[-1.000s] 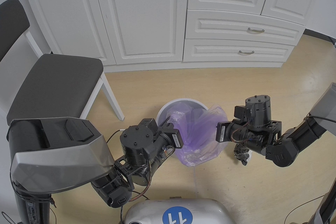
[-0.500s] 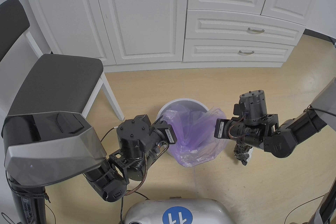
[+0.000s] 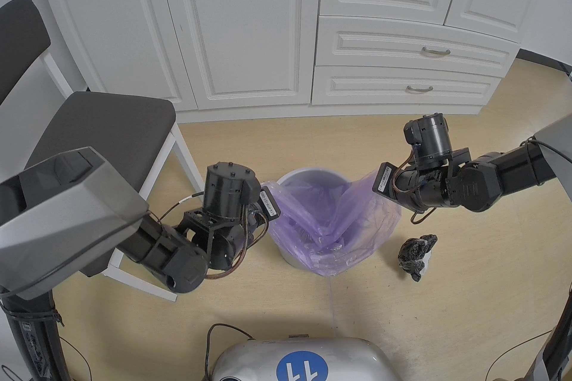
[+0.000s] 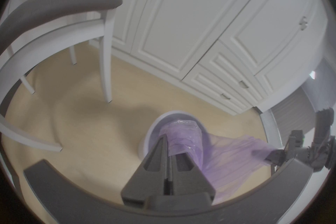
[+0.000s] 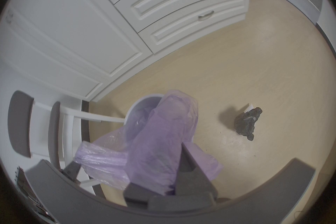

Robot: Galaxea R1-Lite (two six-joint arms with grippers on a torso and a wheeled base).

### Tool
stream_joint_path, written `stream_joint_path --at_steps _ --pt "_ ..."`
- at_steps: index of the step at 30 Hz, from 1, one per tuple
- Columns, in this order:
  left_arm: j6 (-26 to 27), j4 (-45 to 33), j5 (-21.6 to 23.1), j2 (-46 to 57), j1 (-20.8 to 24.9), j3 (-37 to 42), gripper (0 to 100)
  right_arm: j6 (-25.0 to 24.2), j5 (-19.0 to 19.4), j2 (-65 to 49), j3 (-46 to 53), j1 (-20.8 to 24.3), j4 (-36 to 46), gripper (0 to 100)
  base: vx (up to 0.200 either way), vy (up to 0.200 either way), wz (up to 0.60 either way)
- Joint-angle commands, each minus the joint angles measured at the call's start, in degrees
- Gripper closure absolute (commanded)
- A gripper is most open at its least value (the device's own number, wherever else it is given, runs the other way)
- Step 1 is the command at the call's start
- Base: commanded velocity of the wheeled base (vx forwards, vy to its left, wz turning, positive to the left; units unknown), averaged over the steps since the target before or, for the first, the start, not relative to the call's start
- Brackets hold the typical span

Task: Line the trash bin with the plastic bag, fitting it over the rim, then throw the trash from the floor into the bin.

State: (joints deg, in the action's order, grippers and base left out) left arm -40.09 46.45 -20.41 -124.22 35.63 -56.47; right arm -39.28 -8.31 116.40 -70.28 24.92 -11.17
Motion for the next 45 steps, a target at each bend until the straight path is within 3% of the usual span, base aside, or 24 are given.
stream_joint_path --at_steps 1,4,8,11,16,22,28,33,45 --pt "-7.63 -13.58 -0.07 0.74 -3.99 -10.95 100 -3.88 0.05 5.16 -7.86 -2.51 5.81 100 0.000 0.000 0.00" --pt "-11.58 -22.63 -0.07 -0.41 -5.49 -16.39 100 -3.96 -0.04 7.97 -9.53 -4.09 5.81 100 0.000 0.000 0.00" --pt "-12.29 -23.59 -2.44 -2.08 -6.10 -17.45 100 -4.32 -0.12 10.08 -11.28 -5.93 5.63 100 0.000 0.000 0.00" --pt "-11.58 -23.68 -4.99 -4.54 -6.19 -19.12 100 -4.84 -0.30 12.36 -12.60 -6.64 5.54 100 0.000 0.000 0.00" --pt "-8.51 -24.74 -4.82 -7.79 -6.63 -22.99 100 -5.02 -4.61 15.35 -14.18 -6.46 5.19 100 0.000 0.000 0.00" --pt "-4.64 -27.55 -4.64 -10.16 -6.63 -24.39 100 -4.40 -5.05 13.16 -13.13 -5.85 5.98 100 0.000 0.000 0.00" --pt "-4.20 -33.97 -4.20 -6.91 -6.54 -23.34 100 2.54 -5.13 7.00 -7.33 -5.67 7.83 100 0.000 0.000 0.00" --pt "-3.76 -40.29 -1.04 -3.13 -6.28 -20.70 100 8.43 -5.13 1.82 -3.11 -5.76 10.90 100 0.000 0.000 0.00" --pt "0.72 -41.88 0.37 2.67 -5.31 -10.33 100 18.98 -4.96 -5.21 3.57 -5.67 18.46 100 0.000 0.000 0.00"
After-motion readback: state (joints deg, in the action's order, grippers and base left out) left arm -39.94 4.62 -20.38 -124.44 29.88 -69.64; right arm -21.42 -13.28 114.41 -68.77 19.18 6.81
